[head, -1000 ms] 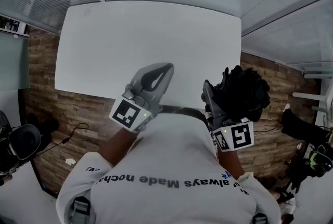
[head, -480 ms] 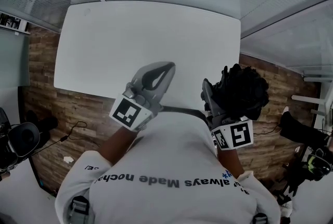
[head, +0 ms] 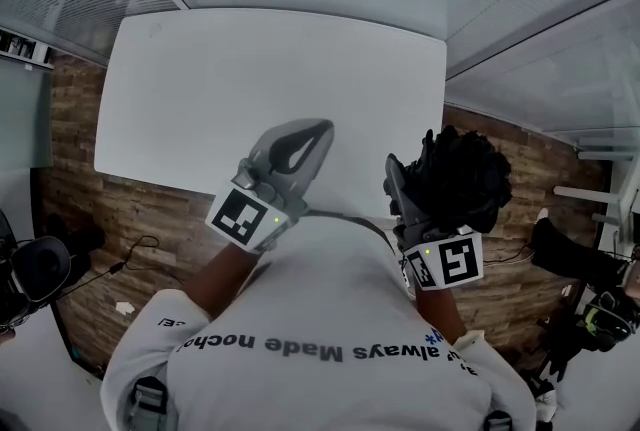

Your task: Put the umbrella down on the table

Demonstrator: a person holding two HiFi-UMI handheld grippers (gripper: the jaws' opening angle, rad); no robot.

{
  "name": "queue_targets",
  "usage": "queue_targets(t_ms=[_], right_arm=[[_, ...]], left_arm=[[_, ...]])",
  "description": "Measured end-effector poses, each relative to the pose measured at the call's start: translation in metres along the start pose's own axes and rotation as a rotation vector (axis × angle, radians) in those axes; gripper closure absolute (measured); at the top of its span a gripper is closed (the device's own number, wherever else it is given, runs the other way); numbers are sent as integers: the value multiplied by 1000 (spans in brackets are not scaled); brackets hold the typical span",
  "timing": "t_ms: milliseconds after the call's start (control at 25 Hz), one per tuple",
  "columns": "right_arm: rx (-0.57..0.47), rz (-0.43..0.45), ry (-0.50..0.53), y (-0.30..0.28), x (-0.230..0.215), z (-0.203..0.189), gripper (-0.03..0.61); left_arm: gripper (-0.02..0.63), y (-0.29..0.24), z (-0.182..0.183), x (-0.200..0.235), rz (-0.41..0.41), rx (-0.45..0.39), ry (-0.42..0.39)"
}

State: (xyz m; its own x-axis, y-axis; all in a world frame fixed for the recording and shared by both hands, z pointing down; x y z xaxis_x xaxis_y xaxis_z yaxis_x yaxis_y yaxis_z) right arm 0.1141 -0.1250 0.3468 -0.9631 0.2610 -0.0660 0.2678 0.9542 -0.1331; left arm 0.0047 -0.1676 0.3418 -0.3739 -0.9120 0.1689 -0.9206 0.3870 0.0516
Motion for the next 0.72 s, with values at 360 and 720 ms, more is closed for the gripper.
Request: queue_targets(t_ms=[360,720], right_arm=[[79,28,6,-14,-12,-25,347],[191,25,8,-44,-19,-75,347]], left_arm=[[611,-10,1,-2,20,5,-9],[611,-5,4,7,42,-21,-39]])
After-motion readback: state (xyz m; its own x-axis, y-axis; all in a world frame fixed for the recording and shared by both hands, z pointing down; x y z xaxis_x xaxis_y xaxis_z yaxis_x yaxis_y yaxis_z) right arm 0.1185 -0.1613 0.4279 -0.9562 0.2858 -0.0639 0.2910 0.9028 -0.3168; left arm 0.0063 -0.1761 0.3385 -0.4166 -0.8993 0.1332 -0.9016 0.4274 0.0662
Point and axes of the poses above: the fingertips, and each gripper's own axes: y backward along the fingers, x to its left, z out of its top, the point moved 1 cm from there along y, backward along the fingers, and after that the axes turned 10 degrees about -z, right-handed, at the moved point
